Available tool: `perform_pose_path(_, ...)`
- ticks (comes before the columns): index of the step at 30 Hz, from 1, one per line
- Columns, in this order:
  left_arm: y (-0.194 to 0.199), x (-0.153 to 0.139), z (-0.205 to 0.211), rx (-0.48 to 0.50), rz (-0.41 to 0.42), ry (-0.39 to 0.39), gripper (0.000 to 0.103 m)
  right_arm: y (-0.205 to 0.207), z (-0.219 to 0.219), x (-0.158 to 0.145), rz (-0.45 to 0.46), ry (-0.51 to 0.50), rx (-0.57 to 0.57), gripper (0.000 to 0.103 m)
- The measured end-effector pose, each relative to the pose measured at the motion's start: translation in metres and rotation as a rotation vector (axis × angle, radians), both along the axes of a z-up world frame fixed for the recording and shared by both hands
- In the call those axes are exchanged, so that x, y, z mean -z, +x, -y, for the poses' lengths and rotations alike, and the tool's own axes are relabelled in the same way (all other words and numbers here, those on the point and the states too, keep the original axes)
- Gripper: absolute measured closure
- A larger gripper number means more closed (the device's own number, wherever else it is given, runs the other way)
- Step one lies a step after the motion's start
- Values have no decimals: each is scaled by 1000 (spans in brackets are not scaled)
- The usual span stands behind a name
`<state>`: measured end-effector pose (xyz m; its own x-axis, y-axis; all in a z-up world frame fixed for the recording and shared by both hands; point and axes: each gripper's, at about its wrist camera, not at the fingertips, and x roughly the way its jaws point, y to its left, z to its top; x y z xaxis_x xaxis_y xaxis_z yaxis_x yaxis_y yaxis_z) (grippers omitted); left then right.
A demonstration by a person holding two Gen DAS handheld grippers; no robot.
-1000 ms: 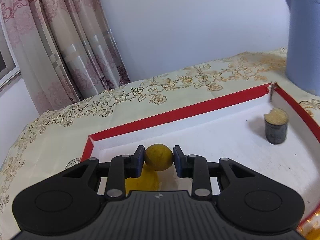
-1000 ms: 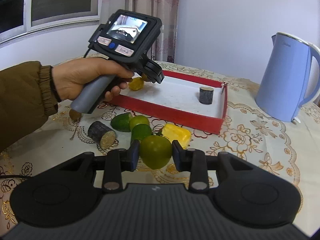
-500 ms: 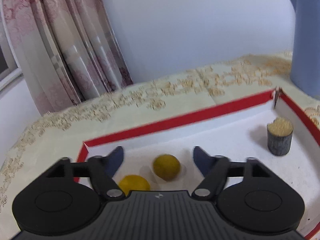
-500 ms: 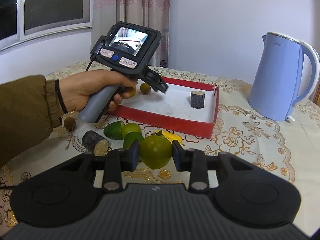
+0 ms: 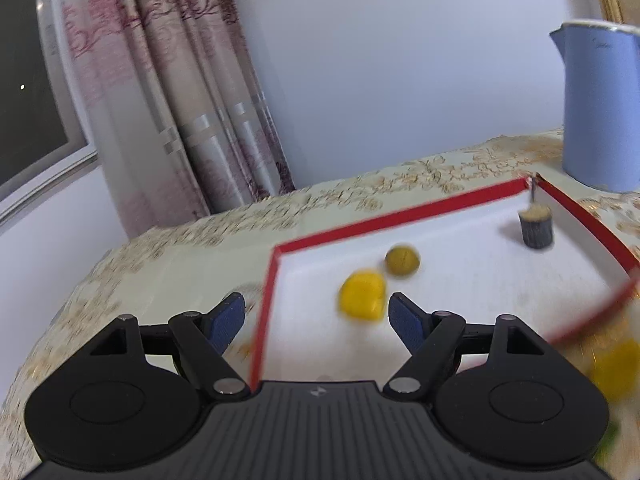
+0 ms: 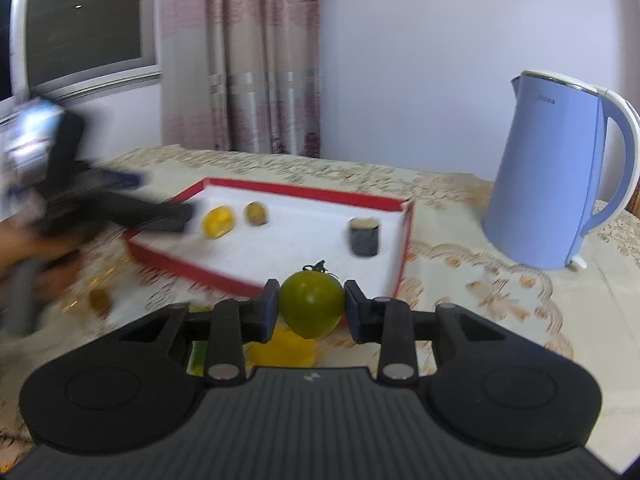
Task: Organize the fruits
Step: 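Open the left gripper to drop the longan into the tray, then carry the green lime over the tray and open the right gripper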
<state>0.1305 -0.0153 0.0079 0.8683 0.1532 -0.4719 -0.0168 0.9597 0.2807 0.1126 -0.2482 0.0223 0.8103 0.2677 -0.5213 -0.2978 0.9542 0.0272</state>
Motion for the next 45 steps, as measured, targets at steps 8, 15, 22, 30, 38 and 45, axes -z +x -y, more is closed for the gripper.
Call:
perform_pose_path(8, -84, 8, -36, -30, 23, -80, 24, 58, 4, 10, -35, -31, 47, 71)
perform_pose_path(15, -112, 16, -52, -60, -7, -114, 24, 95, -7, 26, -80, -79, 61, 71)
perform_pose_path(22, -124, 21, -57, -59, -26, -115, 24, 122, -16, 41, -102, -105, 82, 71)
perform_pose_path(30, -125, 27, -50, -26, -45, -129, 24, 136, -19, 51, -118, -144, 102, 70)
perform_pose_path(38, -127, 25, -54, -37, -43, -144, 24, 121, -27, 37, -74, -177, 102, 46)
perform_pose_path(45, -131, 24, -54, -22, -32, -142, 24, 40, -12, -16, 67, -92, 96, 47)
